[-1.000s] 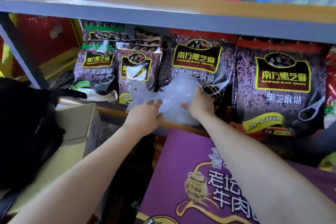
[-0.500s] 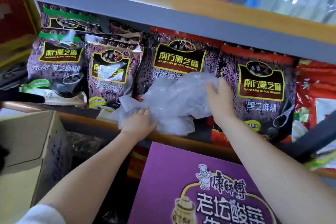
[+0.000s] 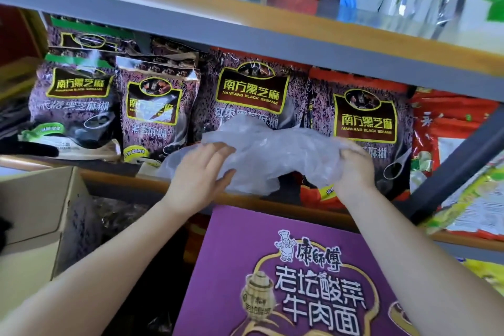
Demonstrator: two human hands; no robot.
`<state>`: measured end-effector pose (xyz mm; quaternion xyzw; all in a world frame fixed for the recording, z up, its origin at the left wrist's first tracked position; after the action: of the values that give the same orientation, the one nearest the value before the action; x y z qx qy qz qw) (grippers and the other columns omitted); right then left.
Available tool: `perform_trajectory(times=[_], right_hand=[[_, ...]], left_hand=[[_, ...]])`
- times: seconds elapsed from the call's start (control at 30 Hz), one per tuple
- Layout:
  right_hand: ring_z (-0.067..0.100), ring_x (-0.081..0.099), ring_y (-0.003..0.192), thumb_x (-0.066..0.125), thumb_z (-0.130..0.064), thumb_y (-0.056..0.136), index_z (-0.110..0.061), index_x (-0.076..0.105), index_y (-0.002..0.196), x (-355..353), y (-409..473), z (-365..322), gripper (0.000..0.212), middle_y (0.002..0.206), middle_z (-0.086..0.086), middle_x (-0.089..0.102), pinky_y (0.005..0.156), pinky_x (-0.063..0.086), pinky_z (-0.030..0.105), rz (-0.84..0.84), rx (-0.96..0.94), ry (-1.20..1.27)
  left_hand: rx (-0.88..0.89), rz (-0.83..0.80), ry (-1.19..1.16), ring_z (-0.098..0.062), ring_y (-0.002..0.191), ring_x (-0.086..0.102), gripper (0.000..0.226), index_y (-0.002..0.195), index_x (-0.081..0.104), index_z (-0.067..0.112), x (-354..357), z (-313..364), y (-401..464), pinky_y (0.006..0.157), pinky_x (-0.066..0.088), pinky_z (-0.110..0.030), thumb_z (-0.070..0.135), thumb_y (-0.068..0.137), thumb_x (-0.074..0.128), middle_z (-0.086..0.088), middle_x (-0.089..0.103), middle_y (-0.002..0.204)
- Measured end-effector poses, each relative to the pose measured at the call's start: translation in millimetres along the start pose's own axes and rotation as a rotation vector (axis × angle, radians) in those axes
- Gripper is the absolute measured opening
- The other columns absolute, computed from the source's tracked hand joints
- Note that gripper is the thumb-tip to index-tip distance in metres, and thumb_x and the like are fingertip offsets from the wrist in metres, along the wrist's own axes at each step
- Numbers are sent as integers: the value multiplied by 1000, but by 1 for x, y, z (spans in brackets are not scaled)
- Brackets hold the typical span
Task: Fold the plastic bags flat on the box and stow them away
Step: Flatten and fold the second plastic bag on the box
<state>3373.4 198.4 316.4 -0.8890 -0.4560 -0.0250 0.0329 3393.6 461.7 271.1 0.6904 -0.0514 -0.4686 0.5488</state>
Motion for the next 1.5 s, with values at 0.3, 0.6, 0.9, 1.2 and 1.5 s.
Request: perform_trajectory(times=[0.3,0.6,0.9,1.2,1.5], right_hand=[[21,62,89,65,-47,79,-14,60,96,12,-33,0,38,94,3,64,77,49,36,-188,-59,67],[15,38,120,85,-35,55,-18,33,108,41,-69,6,77,130,7,31,88,39,24,-418,-765,-600],[15,60,64,65,-10,79,-31,52,105,2,-103,-7,36,75,-2,65,60,48,39,-586,-573,-700],[-3,67,68,56,4,86,-23,60,89,-108,-131,-20,27,72,-17,71,57,50,12,-664,-70,-229],[6,52,95,63,-16,81,-20,55,110,-185,-156,-14,30,105,-5,58,84,38,22,-285,-280,-591]], left_hand=[[-398,-687,-143,-31,103,57,61,127,46,16,42,-2,7,79,48,-40,48,77,63,-11,63,105],[-582,-540,-769,-7,105,49,59,132,41,13,-26,41,49,63,30,7,-15,81,48,5,49,121],[-522,-604,-1055,7,60,46,32,76,53,20,-61,84,31,59,37,-15,40,69,77,16,55,63],[-646,-346,-975,0,44,39,16,76,55,9,-93,155,14,45,28,-13,18,79,68,4,51,53],[-826,-215,-767,-1,45,39,20,65,59,17,-147,208,-22,46,30,-14,10,84,64,0,49,57]])
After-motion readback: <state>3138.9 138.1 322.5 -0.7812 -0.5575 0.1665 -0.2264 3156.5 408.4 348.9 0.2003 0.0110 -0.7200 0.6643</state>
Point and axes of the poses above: each hand's wrist, its own y-axis towards the middle knuckle, its own x-axis out of the palm, z = x × y, the point moved 2 cm from there along y, towards the middle knuckle
